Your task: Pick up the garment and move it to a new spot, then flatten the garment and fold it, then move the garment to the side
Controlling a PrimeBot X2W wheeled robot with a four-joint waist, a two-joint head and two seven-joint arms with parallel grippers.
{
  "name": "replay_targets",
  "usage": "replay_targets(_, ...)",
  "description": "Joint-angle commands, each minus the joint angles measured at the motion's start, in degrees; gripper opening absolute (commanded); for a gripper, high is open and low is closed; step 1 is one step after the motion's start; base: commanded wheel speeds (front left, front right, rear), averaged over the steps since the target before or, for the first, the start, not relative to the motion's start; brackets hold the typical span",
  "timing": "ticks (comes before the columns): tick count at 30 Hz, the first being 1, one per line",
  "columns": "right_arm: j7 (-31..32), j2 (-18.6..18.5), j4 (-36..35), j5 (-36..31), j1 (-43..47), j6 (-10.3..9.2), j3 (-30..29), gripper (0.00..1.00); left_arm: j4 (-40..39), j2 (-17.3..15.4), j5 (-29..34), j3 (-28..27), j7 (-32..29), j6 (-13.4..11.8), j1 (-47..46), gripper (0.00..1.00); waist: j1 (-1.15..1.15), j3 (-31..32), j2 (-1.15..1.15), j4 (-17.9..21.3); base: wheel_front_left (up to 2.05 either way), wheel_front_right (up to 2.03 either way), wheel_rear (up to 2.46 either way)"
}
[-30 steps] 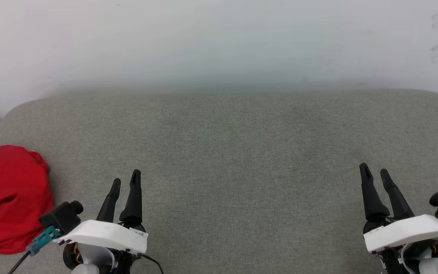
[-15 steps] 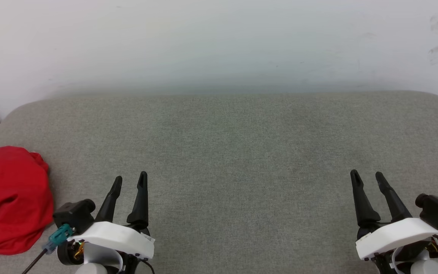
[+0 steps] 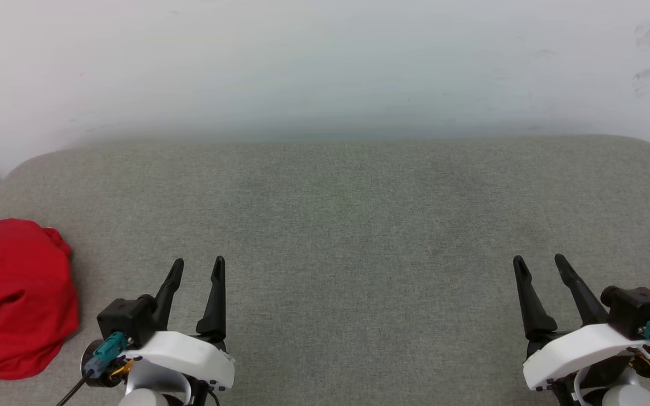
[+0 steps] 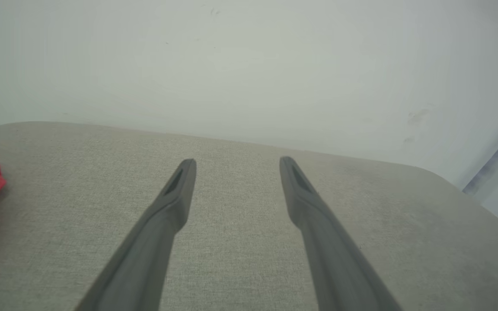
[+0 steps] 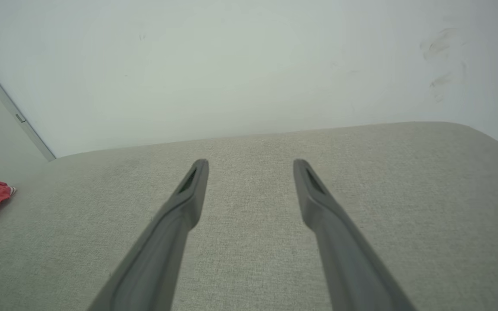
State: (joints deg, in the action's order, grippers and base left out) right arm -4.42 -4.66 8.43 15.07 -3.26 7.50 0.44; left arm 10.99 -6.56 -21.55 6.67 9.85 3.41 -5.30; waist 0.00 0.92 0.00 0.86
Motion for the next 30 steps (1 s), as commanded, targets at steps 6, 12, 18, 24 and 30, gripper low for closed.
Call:
replay_targets(6,-0.4,0.2,-1.1,-4.7,0.5,-0.01,-0.3,1.0,0.1,-0.7,4.1,0.8,1.3,-0.7,-1.3,1.0,0.0,0.0,0.0,0.2,0.0,0.0,0.0)
replay_targets(12,-1.0,0.6,-1.6,-7.9,0.6,-0.01,-0.3,1.0,0.7,-0.8,6.6,1.3,2.1,-1.1,-1.1,1.0,0.0,0.0,0.0,0.4,0.0,0.0,0.0)
replay_targets(18,-1.5,1.0,-2.0,-10.6,0.9,-0.01,-0.7,1.0,1.2,-0.3,8.4,1.4,2.7,-1.3,-0.9,1.0,0.0,0.0,0.0,0.6,0.0,0.0,0.0)
replay_targets(24,-2.2,1.3,-2.2,-12.6,0.8,-0.02,-0.8,1.0,1.6,-0.2,10.2,1.5,3.3,-1.4,-1.1,1.0,0.0,0.0,0.0,0.8,0.0,0.0,0.0)
replay_targets(30,-2.8,1.6,-2.0,-14.4,0.6,-0.02,-1.0,1.0,2.3,0.1,12.2,1.7,4.0,-1.2,-1.4,1.0,0.0,0.0,0.0,0.6,0.0,0.0,0.0)
